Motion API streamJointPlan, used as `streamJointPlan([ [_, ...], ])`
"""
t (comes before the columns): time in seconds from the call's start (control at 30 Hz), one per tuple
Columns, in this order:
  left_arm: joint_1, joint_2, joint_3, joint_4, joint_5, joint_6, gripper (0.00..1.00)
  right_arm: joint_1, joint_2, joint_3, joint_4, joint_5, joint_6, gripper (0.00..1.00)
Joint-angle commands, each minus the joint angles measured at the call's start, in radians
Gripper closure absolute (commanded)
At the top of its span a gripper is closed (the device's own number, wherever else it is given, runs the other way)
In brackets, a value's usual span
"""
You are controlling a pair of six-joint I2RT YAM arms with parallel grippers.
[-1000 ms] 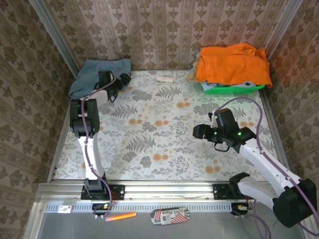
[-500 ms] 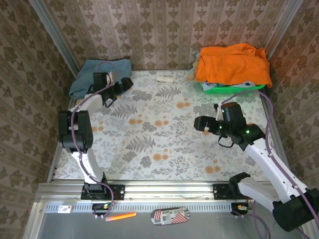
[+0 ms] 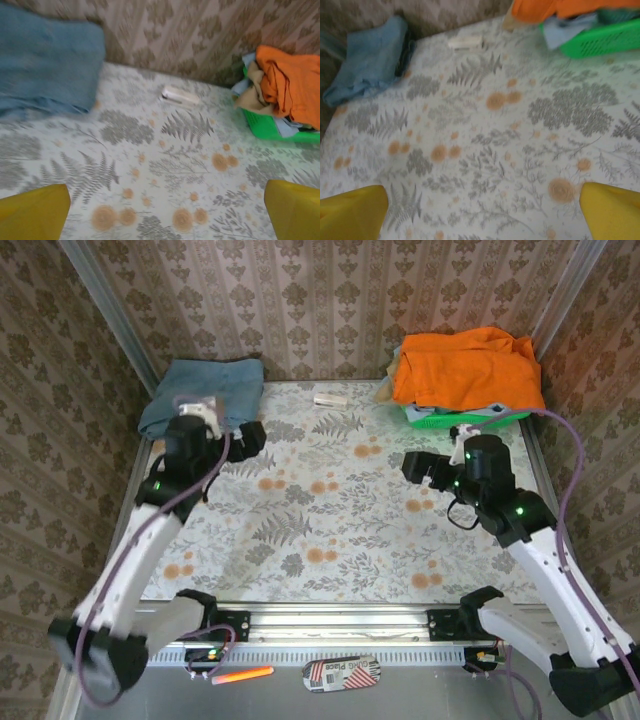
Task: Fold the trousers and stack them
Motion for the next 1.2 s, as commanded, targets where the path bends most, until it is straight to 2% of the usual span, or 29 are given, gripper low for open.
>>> streamJointPlan([
  [0.0,-0.008,-0.134,-0.188,0.066,-0.356,0.121,0.0,0.0,-0.06,-0.137,0.248,0.14,0.062,0.0],
  [0.13,-0.008,-0.29,-0.566,0.516,-0.389,0.369,0.0,-0.003,-0.129,-0.451,0.763,0.177,-0.069,0.0],
  [0.17,-0.007,-0.307,-0.644,0.617,-0.405,0.402,0.0,-0.004,-0.126,-0.489,0.839,0.207,-0.108,0.0],
  [0.27,0.0,-0.296,-0.818,0.853,-0.511,0.493,0.0,-0.014,-0.067,-0.499,0.825,0.289,-0.201,0.0],
  [0.37,0.036,-0.225,-0.867,0.922,-0.532,0.511,0.0,-0.028,0.011,-0.493,0.84,0.241,-0.329,0.0],
  [0.57,0.21,0.0,-0.91,1.122,-0.386,0.473,0.0,-0.062,0.125,-0.508,0.904,0.187,-0.407,0.0],
  [0.73,0.294,0.293,-0.9,1.469,-0.284,0.385,0.0,-0.102,0.162,-0.529,0.942,0.171,-0.421,0.0],
  [0.8,0.299,0.373,-0.868,1.51,-0.232,0.428,0.0,-0.121,0.167,-0.543,0.965,0.17,-0.428,0.0],
  [0.9,0.304,0.522,-0.829,1.598,-0.218,0.444,0.0,-0.16,0.181,-0.566,0.994,0.156,-0.437,0.0],
  [0.97,0.307,0.595,-0.813,1.634,-0.151,0.462,0.0,-0.188,0.194,-0.575,1.006,0.139,-0.443,0.0],
  [1.17,0.3,0.563,-0.7,1.382,-0.127,0.478,0.0,-0.247,0.234,-0.597,1.074,0.105,-0.455,0.0],
])
